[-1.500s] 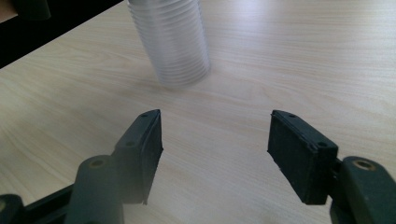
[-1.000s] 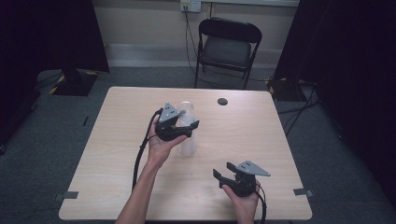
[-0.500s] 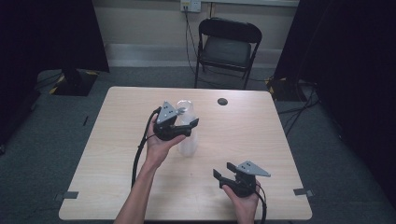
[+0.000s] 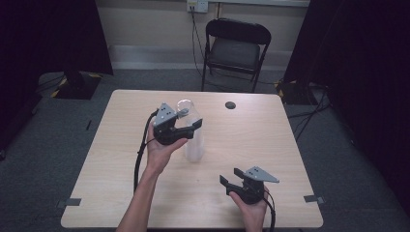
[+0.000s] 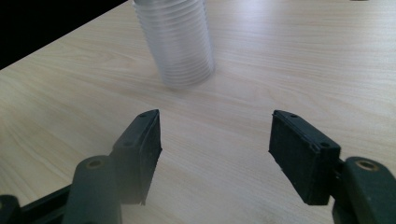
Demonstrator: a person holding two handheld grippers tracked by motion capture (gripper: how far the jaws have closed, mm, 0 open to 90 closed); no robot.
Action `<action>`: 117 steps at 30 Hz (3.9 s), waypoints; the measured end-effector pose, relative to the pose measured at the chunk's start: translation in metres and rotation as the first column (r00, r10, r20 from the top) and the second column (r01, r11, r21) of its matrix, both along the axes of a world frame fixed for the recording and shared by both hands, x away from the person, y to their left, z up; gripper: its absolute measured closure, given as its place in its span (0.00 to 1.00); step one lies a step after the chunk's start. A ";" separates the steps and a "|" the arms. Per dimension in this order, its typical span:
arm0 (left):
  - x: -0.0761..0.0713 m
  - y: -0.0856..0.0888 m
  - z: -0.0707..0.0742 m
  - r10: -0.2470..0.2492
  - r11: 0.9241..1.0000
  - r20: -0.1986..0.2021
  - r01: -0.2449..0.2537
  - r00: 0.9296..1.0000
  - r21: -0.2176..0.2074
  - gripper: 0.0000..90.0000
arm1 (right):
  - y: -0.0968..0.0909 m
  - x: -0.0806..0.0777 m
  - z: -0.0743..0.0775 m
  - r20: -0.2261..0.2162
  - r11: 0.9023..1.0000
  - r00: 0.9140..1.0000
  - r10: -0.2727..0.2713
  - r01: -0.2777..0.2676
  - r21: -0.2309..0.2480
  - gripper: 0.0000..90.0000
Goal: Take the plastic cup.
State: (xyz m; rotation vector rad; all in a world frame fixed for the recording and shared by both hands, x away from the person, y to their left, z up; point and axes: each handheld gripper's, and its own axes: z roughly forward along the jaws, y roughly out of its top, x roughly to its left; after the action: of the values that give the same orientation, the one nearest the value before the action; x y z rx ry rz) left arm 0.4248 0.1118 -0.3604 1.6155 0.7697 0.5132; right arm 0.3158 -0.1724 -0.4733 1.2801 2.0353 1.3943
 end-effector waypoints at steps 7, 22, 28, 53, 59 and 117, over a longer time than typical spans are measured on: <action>-0.003 0.017 0.003 0.030 0.999 -0.045 -0.032 0.999 -0.039 0.38 | 0.000 0.000 0.000 0.001 1.000 1.000 0.000 0.000 0.002 0.37; -0.034 0.045 0.003 0.069 0.990 -0.091 -0.079 0.993 -0.114 0.38 | 0.004 -0.001 0.000 0.001 1.000 1.000 0.015 -0.015 0.001 0.37; -0.038 0.051 -0.007 0.055 0.993 -0.129 -0.068 0.990 -0.101 0.38 | 0.004 -0.001 0.000 0.002 1.000 1.000 0.004 -0.004 0.004 0.41; -0.079 0.037 -0.052 -0.069 0.989 -0.232 0.036 0.970 -0.144 0.38 | 0.037 -0.006 0.009 0.086 0.992 0.990 0.110 -0.103 -0.077 0.47; -0.084 0.040 -0.060 -0.120 0.976 -0.259 0.066 0.958 -0.208 0.38 | 0.048 -0.010 0.012 0.137 0.984 0.976 0.168 -0.158 -0.085 0.48; -0.086 0.015 -0.092 -0.424 0.864 -0.469 0.190 0.775 -0.467 0.39 | 0.086 -0.009 0.007 0.533 0.964 0.804 0.262 -0.248 -0.099 0.76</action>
State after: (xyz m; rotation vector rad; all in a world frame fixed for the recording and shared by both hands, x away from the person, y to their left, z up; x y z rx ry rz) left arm 0.3383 0.1269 -0.4521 1.4667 0.9328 -0.3784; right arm 0.3066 -0.0868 -0.4663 0.5061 1.8455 1.6135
